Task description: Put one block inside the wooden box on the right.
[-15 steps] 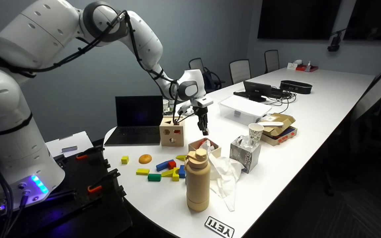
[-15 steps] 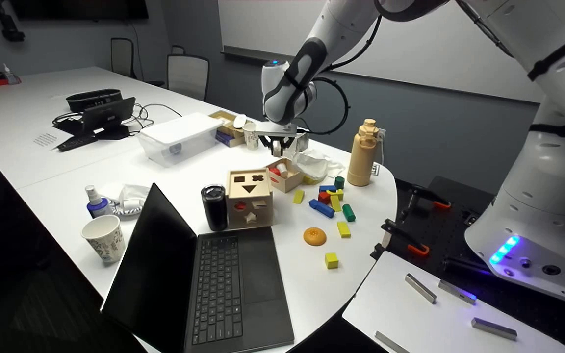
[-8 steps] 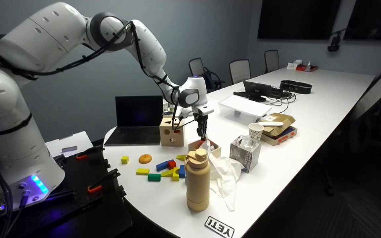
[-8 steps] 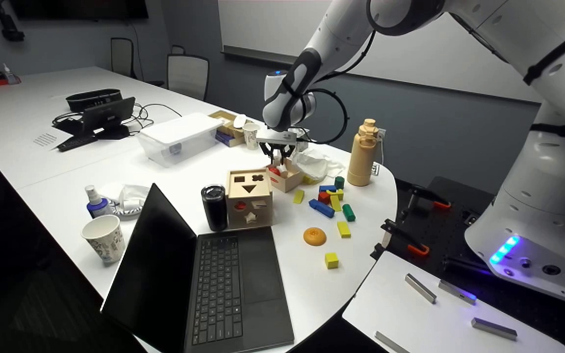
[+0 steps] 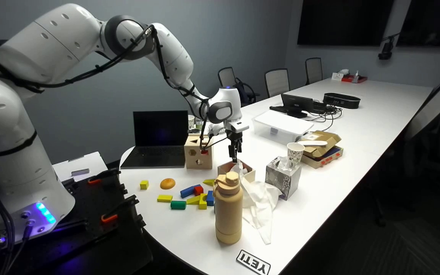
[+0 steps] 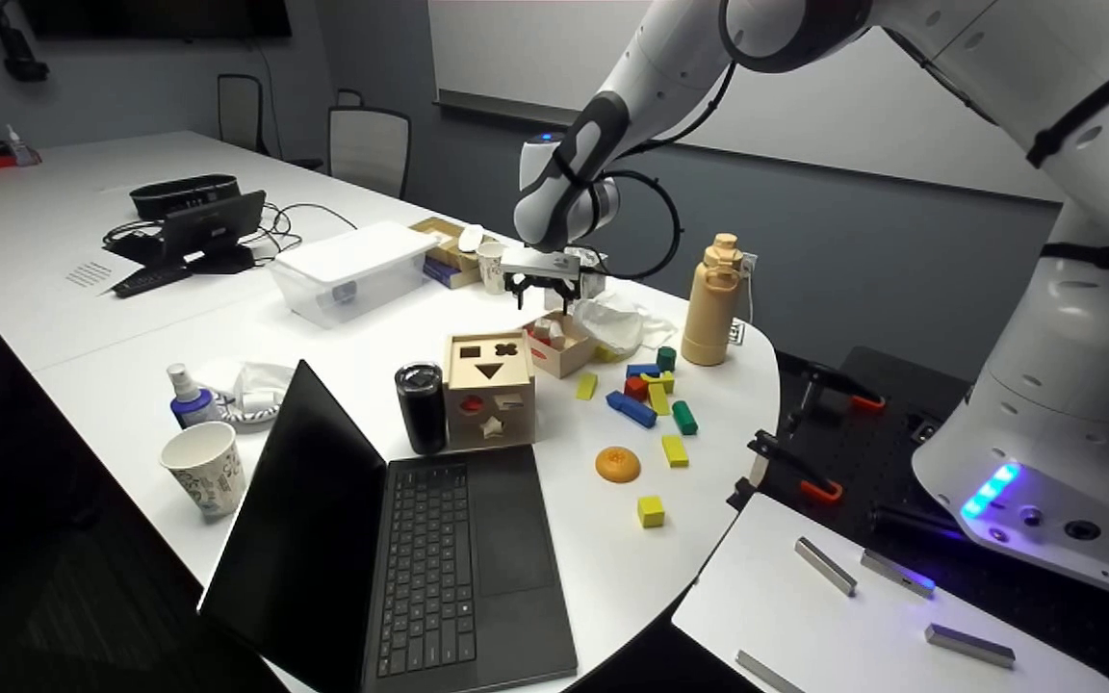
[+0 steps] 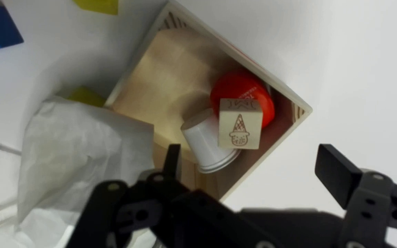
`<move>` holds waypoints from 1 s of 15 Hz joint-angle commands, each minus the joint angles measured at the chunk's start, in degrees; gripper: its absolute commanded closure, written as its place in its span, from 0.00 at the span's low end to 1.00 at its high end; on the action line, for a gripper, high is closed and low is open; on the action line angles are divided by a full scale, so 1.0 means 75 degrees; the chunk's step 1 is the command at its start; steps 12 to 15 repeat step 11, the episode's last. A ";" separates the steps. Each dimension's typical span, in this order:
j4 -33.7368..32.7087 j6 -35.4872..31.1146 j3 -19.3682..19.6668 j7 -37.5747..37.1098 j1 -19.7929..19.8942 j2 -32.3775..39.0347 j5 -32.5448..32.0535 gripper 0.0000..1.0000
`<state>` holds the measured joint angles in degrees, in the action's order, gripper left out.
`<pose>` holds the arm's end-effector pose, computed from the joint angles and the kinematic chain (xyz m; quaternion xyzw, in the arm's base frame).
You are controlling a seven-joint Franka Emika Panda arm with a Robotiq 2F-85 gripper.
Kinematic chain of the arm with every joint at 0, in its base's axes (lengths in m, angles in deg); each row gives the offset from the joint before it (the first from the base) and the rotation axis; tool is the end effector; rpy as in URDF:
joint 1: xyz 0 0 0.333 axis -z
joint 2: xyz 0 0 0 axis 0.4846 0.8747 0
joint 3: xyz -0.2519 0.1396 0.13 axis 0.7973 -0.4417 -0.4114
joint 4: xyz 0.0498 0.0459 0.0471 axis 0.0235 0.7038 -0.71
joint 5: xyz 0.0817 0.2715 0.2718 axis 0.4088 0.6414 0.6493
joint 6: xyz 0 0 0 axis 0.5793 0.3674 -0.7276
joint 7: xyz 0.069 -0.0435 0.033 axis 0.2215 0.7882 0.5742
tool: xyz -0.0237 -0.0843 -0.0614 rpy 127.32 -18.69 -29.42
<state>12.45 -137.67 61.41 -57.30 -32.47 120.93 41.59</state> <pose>0.6963 -0.0664 0.0928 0.8711 -0.4830 0.0867 0.0211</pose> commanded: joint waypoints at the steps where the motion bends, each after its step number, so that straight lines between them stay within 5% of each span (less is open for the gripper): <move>1: 0.0187 0.0060 0.0018 0.0239 -0.0081 -0.0474 0.0097 0.00; 15: 0.1041 -0.0096 -0.0112 0.0884 -0.0183 -0.1819 0.0077 0.00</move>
